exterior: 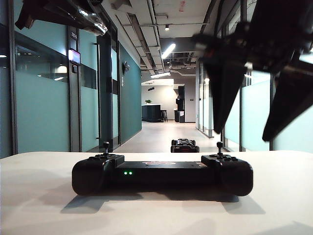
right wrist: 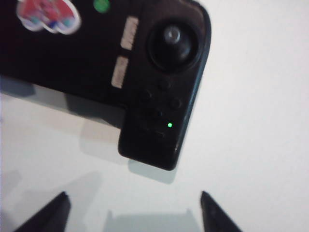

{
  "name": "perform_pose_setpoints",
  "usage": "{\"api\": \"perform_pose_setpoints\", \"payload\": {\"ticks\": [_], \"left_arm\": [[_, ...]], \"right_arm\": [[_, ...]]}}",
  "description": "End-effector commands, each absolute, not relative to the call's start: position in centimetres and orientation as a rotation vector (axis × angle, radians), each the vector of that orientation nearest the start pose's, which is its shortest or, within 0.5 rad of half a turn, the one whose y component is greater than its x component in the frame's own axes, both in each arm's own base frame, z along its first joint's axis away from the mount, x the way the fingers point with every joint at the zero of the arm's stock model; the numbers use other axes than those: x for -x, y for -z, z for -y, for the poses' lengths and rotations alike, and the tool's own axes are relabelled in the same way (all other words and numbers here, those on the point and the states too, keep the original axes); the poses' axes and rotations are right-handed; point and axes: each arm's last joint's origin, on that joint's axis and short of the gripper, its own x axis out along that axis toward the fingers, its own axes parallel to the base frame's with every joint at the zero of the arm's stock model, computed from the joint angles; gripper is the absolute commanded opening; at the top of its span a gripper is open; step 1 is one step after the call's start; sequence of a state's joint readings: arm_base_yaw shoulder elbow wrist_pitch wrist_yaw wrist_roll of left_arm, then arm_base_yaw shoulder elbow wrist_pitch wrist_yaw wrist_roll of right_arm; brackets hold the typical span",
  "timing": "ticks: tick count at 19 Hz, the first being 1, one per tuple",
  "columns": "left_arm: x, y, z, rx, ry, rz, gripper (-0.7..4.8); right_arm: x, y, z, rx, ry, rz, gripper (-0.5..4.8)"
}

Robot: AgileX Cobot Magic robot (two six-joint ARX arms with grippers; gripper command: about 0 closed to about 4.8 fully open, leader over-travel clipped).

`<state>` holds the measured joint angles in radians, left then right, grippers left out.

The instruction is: Push the left joystick on the remote control sitting on the white table forward to make the robot dog walk in a straight line until it approaches the door.

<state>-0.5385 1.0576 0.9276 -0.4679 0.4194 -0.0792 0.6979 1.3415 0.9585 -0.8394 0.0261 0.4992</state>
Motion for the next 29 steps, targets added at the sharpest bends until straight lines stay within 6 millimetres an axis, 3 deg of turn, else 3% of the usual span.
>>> {"api": "perform_pose_setpoints", "payload": {"ticks": [1, 11, 26, 29], "left_arm": [[-18.2, -31.1, 12.3, 0.035, 0.919, -0.635, -0.05], [-18.1, -31.1, 12.4, 0.047, 0.960, -0.641, -0.05], [-18.1, -31.1, 12.4, 0.047, 0.961, -0.641, -0.05], [-18.1, -31.1, 12.4, 0.047, 0.961, -0.642, -0.05]], "right_arm": [[-19.4, -22.6, -16.2, 0.021, -0.273, -1.262, 3.69], [-21.7, -20.1, -16.5, 0.048, -0.226, -1.267, 3.69], [-22.7, -17.8, -17.5, 0.065, -0.265, -1.308, 3.68], [-22.7, -17.8, -17.5, 0.064, -0.265, -1.306, 2.90]]}}
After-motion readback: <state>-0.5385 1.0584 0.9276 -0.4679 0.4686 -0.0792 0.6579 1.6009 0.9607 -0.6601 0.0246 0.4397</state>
